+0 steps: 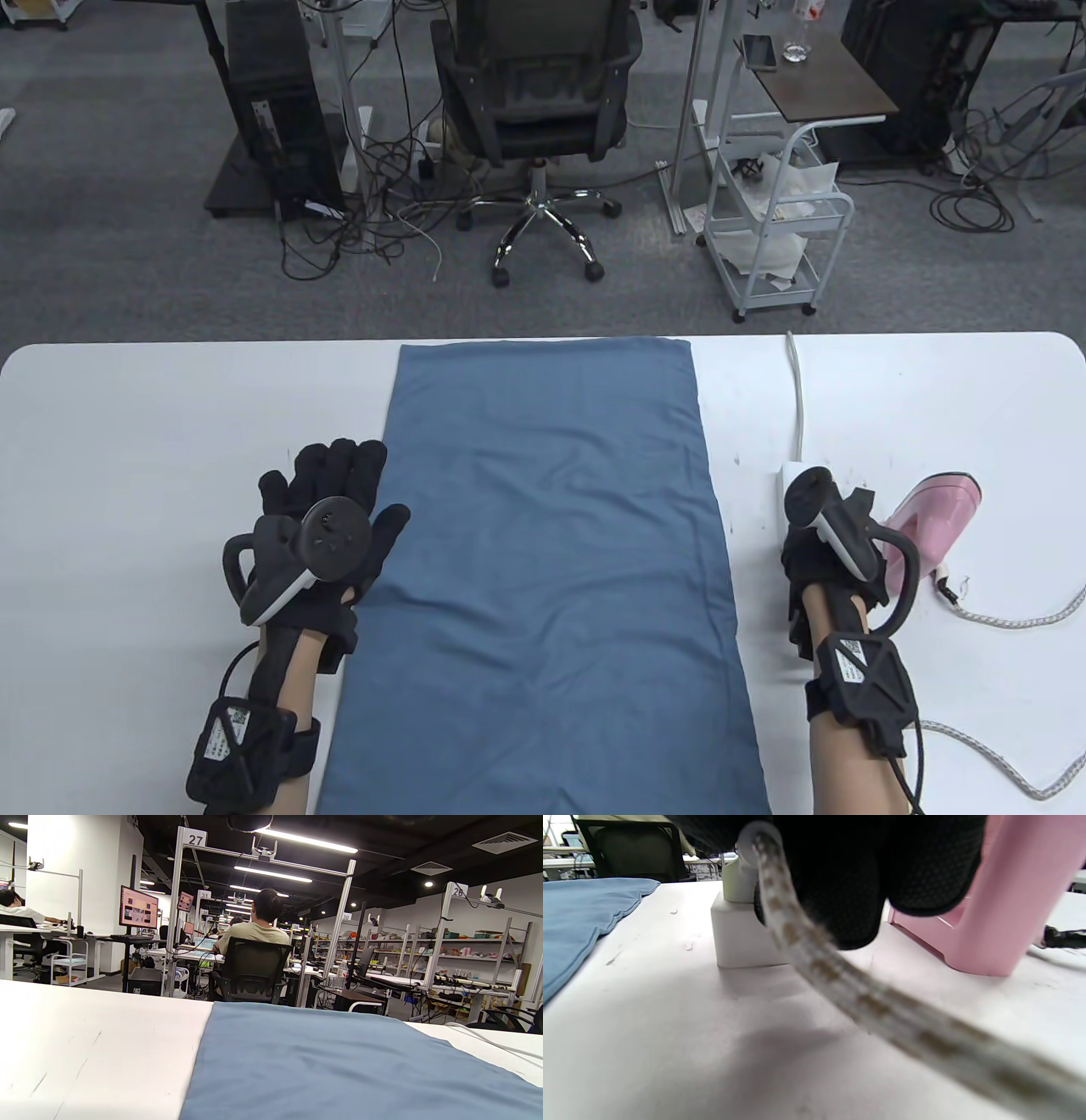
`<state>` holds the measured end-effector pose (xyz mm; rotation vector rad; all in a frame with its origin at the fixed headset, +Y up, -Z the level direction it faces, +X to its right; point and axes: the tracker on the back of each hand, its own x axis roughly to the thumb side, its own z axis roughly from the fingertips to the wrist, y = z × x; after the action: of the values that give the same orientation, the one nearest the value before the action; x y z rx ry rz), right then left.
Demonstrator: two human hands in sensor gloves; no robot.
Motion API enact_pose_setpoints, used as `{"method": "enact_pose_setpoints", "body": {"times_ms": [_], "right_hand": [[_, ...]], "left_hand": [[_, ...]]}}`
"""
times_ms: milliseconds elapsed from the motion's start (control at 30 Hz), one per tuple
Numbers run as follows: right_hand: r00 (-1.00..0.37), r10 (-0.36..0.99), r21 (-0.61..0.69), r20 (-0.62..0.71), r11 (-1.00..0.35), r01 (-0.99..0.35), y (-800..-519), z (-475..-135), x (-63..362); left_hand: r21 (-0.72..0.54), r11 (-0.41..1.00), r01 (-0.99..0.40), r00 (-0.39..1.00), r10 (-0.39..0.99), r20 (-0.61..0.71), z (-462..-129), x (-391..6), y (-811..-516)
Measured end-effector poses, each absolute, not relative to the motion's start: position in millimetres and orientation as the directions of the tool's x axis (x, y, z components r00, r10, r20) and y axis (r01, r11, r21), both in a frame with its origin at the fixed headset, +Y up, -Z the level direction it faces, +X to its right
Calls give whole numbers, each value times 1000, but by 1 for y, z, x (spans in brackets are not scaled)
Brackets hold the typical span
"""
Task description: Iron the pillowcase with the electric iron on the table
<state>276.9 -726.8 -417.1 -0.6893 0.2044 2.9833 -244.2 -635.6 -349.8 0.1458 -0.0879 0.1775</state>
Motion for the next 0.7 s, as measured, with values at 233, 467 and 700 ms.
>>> {"method": "enact_pose_setpoints", "body": {"times_ms": [233,467,700], "right_hand": [[-925,-63,33,-375,-998,54,-721,-429,264],[-952,25,91,-306,-994,-55,-742,-448,255],[-956,-51,152,-289,-988,7,-748,-455,252]], "left_hand": [[138,973,-185,980,173,95,-349,-247,-636],[130,972,-195,979,185,89,-352,-248,-636],[132,974,-186,981,175,88,-352,-248,-637]]}}
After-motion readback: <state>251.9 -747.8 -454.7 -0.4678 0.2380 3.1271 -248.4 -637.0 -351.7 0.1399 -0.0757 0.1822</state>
